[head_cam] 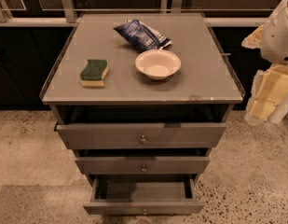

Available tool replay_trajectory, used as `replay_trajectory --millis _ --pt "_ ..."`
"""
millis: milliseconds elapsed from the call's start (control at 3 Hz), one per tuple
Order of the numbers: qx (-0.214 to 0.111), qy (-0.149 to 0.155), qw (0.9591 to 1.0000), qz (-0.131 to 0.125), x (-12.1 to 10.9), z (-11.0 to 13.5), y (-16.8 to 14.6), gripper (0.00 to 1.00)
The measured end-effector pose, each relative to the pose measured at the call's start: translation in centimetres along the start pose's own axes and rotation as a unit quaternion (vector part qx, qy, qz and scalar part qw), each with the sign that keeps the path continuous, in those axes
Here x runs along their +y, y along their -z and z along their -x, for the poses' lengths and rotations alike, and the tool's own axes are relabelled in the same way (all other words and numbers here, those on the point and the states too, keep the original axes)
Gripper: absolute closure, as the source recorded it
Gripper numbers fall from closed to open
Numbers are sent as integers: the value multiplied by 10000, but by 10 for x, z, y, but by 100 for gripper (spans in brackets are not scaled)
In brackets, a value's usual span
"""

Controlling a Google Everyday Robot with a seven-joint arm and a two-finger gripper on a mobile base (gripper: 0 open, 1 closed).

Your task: Close bottom drawer

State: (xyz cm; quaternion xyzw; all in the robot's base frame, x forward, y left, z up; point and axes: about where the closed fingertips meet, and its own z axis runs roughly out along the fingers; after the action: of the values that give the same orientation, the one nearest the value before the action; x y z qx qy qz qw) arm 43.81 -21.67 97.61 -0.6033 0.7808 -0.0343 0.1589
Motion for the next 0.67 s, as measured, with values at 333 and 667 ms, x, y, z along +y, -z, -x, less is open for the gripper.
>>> replay_trajectory --millis 333,667 --pt "0 0 10000 0 0 0 0 0" --pt "-260 31 9997 -7 7 -6 -4 0"
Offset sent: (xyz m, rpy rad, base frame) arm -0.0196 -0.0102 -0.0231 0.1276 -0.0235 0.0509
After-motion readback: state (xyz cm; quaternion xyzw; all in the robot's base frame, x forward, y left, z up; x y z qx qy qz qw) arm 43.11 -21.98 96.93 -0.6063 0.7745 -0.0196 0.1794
